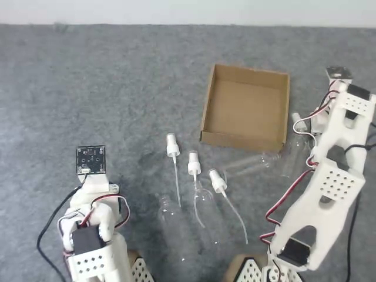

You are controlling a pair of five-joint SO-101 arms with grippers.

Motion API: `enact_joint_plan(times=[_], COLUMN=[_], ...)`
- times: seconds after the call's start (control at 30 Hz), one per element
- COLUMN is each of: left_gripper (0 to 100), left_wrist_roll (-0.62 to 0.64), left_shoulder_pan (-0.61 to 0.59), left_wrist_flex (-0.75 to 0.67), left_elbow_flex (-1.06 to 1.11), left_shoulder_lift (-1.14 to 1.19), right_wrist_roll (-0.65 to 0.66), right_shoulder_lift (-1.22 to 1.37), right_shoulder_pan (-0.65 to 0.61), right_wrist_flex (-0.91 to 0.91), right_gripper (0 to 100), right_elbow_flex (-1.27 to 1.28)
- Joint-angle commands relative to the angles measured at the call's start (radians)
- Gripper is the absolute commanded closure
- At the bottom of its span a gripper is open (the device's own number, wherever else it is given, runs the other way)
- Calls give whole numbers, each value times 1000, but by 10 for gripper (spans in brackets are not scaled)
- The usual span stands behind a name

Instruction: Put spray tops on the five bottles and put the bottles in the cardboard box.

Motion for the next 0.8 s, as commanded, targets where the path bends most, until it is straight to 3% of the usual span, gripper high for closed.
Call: enact_joint_plan(times=[0.0, 0.27, 0.4, 0.57, 0.77], left_gripper=[987, 987, 987, 987, 987], left_wrist_roll=[-3, -3, -3, -3, -3], left_shoulder_pan=[-3, -3, -5, -5, -5], left_wrist_flex=[5, 5, 5, 5, 5], left_elbow_flex=[-5, -5, -5, -5, -5], left_shoulder_lift=[-15, -15, -15, -15, -15], right_wrist_roll=[11, 12, 9, 12, 54], right_shoulder_lift=[-96, -239, -346, -573, -943], right_shoulder_pan=[-2, -38, -41, -48, -183], right_wrist_flex=[114, 392, 414, 412, 407], right_gripper=[982, 982, 983, 983, 982], right_elbow_flex=[-110, -359, -384, -143, 196])
